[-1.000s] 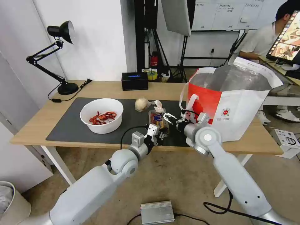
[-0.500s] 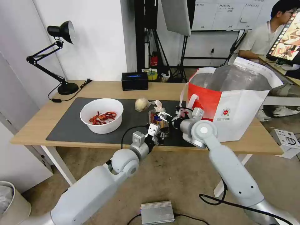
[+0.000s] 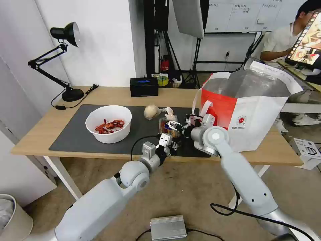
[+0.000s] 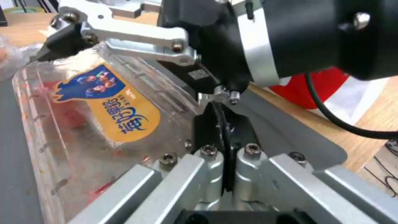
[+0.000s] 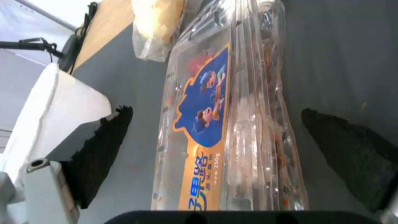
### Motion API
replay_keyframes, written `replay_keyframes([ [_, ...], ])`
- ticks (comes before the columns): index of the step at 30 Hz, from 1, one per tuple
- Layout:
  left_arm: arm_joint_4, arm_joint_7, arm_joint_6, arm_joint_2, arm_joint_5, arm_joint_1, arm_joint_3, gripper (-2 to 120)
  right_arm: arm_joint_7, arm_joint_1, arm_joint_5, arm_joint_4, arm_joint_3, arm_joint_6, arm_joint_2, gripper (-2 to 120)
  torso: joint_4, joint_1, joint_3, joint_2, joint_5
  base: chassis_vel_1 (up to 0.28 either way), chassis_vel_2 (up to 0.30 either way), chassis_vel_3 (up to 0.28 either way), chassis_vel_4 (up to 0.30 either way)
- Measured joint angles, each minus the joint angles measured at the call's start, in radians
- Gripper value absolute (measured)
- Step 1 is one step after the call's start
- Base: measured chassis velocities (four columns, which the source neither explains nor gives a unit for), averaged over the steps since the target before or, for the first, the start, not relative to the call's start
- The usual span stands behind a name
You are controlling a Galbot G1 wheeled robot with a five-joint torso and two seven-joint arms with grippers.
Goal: Pick up the trash from the table and place it into the takeout bag.
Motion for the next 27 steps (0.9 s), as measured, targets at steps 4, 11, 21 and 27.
replay_keyframes([
  [4, 0.0, 0.0, 0.0, -0.001, 0.0, 0.001, 0.001, 0, -0.004, 0.0, 0.001, -0.003, 0.0, -0.004, 0.003, 100, 0.0, 0.0, 0.0, 0.0, 0.0, 0.0, 0.0, 0.0, 0.0],
  [11, 0.002, 0.0, 0.0, -0.01, 0.002, 0.004, 0.004, 0, -0.006, 0.0, 0.001, -0.006, 0.0, -0.013, 0.004, 100, 0.0001, 0.0, 0.0, 0.0, 0.0, 0.0, 0.0, 0.0, 0.0],
  [21, 0.003, -0.001, 0.0, -0.014, 0.003, 0.006, 0.006, 0, -0.014, -0.002, 0.001, -0.021, 0.0, -0.019, 0.005, 91, -0.0002, 0.0, 0.0, 0.0, -0.0001, 0.0, 0.0, 0.0, 0.0],
  [27, 0.003, -0.001, 0.0, -0.017, 0.004, 0.009, 0.006, 0, -0.015, 0.0, 0.001, -0.028, -0.002, -0.022, 0.01, 78, -0.0002, 0.0, 0.0, 0.0, -0.0001, 0.0, 0.0, 0.0, 0.0],
])
